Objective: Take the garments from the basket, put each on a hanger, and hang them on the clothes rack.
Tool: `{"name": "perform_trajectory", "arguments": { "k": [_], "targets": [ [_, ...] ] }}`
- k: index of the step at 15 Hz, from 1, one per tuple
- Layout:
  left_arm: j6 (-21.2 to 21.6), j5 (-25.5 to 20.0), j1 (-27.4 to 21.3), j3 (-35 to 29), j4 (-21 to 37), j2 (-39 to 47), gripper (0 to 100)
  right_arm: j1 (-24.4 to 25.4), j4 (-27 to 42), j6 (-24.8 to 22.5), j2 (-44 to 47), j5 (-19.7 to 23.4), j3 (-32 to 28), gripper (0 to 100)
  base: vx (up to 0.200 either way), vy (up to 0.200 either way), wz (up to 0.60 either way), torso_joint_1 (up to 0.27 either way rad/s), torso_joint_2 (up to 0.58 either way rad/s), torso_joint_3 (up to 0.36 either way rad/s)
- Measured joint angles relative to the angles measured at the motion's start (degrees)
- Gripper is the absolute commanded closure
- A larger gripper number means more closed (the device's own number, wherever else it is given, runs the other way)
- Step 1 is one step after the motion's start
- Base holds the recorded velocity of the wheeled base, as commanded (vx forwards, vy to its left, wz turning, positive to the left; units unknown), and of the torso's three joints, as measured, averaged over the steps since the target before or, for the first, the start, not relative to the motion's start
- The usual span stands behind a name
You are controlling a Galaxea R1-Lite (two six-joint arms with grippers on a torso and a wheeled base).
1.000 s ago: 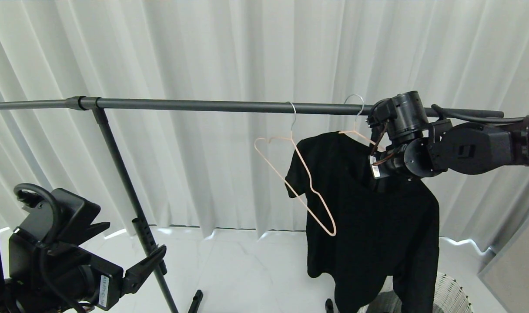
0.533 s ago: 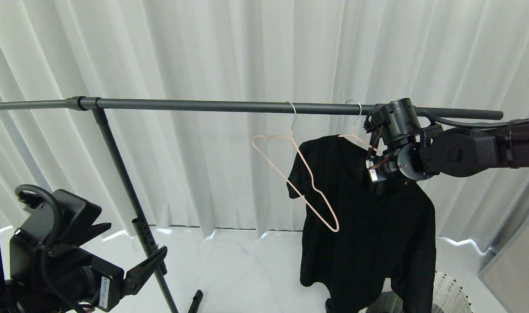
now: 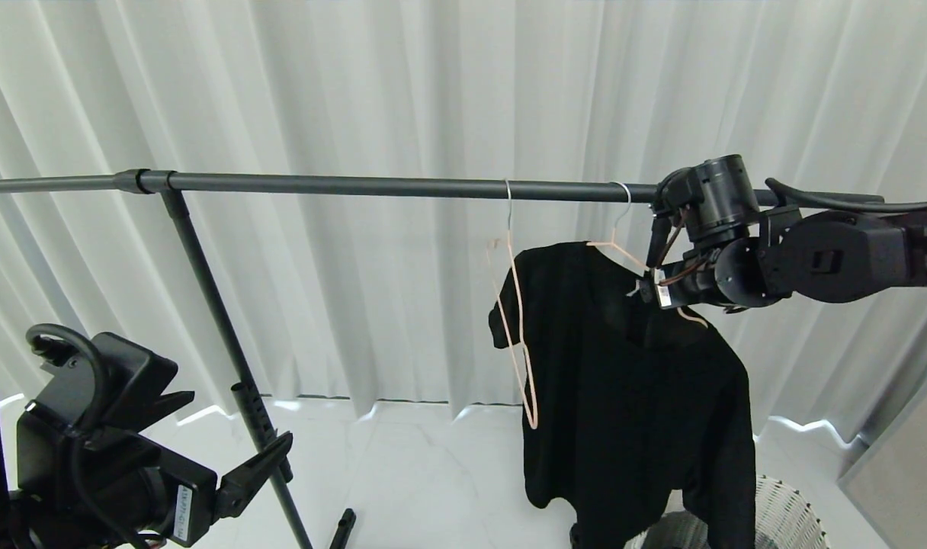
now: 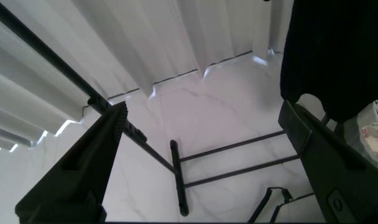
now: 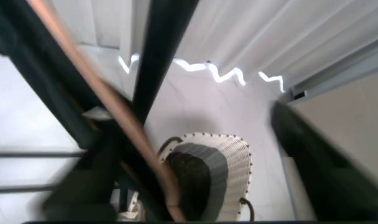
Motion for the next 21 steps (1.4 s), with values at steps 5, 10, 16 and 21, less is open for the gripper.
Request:
{"name": "perform_trajectory", "arguments": {
  "k": [5,10,16,21],
  "targets": [
    [0.0,0.1,0.1,0.0,0.0,-0.1,0,0.8,1.1,0.1,-3.9,1.1,0.2,0,0.0,0.0,0.0,0.0,0.0,0.0],
    [-0.1,6.8,0.7,0.0,0.0,-0.1,0,2.4,12.5,-0.1,-12.3,4.2,0.1,0,0.0,0.0,0.0,0.0,0.0,0.0],
    [0.0,10.8,1.4,0.5,0.0,0.0,0,-0.2,18.4,-5.4,-23.0,3.9,7.1,0,-0.133,0.0,0.0,0.005,0.0,0.002],
    [0.0,10.8,1.5,0.5,0.0,-0.2,0,-2.5,18.3,-5.7,-26.2,3.1,10.6,0,-0.2,0.0,0.0,-0.003,0.0,0.007]
  ]
}}
